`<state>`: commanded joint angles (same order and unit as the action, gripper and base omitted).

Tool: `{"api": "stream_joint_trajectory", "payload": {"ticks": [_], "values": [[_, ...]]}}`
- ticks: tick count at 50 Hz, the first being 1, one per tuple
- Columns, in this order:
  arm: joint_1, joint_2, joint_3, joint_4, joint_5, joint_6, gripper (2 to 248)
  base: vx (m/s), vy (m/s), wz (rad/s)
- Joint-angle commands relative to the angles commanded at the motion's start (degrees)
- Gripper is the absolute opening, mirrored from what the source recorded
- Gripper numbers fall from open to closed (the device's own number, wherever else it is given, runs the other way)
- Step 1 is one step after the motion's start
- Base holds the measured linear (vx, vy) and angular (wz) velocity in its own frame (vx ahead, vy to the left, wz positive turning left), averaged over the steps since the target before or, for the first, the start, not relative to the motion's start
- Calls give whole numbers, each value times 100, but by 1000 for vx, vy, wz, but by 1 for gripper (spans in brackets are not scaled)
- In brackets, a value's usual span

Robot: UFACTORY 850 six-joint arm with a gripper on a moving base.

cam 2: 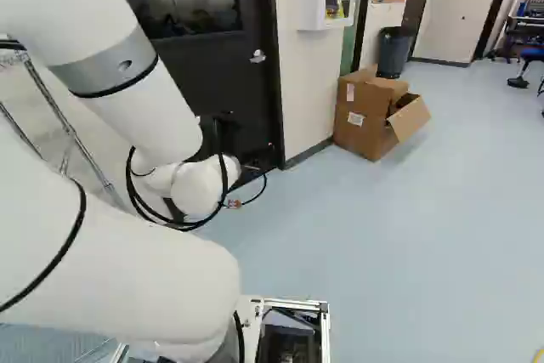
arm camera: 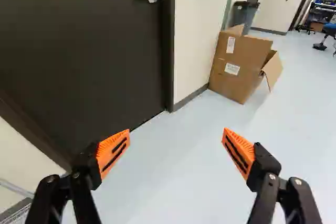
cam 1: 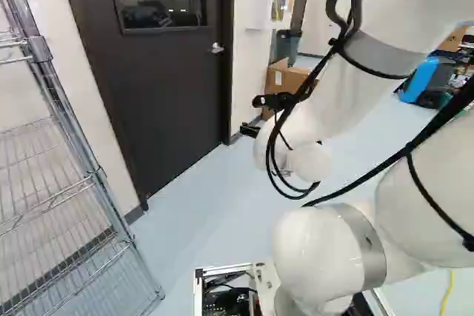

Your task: Open the door and move inside

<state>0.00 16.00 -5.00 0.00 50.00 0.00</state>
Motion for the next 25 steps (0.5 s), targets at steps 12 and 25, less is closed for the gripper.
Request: {"api": "stream_joint_trajectory", "payload": {"ticks": [12,25], "values": [[0,0,0,0,0,0,247,55,2,-1],[0,0,0,0,0,0,247,113,5,-3]]}}
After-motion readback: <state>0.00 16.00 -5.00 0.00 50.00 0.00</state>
